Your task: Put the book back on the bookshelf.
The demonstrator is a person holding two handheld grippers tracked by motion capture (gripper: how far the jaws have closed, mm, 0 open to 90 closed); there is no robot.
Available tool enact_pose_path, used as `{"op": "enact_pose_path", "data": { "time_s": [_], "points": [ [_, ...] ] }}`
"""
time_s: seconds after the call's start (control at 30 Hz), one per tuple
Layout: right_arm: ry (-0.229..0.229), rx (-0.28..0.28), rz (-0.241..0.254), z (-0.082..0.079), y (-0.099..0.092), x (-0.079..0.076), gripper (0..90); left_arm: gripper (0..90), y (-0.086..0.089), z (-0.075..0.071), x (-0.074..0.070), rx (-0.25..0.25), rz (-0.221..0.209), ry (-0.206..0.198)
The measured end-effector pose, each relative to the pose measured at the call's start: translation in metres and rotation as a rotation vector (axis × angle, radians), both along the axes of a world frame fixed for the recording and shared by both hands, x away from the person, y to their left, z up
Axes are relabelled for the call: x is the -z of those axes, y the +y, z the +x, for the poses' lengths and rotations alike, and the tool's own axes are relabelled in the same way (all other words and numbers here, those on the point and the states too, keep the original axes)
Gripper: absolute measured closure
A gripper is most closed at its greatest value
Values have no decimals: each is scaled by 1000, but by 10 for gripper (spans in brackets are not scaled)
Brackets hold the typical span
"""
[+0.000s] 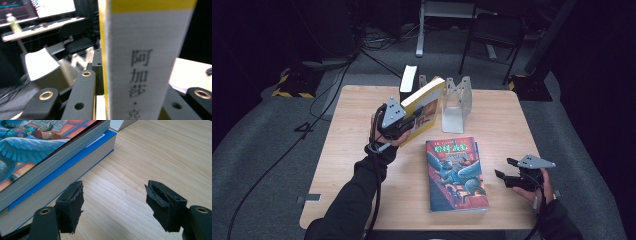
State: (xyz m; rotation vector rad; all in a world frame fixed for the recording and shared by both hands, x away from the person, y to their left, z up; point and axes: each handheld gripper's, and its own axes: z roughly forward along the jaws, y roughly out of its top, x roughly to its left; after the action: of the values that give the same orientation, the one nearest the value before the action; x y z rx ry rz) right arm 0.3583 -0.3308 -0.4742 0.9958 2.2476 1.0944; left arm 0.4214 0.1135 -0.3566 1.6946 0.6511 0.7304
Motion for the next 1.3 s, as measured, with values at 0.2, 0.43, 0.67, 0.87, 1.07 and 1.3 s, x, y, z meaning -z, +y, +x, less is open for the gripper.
{"op": "enact_pose_path", "data": {
  "time_s": [0.2, 0.43, 0.67, 0.87, 1.07, 1.3],
  "points": [
    [2, -1, -7, 0, 1, 0, 308, 747, -1, 9, 10, -109, -2, 29],
    [7, -5, -9, 0, 2, 1, 309, 747, -9, 14, 14, -179, 17, 46],
    [6, -12, -14, 0, 3, 1, 310, 746, -6, 22, 21, -252, -17, 95],
    [5, -16, -21, 0, 5, 2, 310, 746, -16, 26, 25, -293, -9, 102],
    [10, -27, -28, 0, 6, 3, 311, 746, -26, 31, 30, -354, 6, 106],
    [10, -28, -32, 0, 7, 3, 311, 745, -34, 36, 40, -385, 9, 128]
  ]
}}
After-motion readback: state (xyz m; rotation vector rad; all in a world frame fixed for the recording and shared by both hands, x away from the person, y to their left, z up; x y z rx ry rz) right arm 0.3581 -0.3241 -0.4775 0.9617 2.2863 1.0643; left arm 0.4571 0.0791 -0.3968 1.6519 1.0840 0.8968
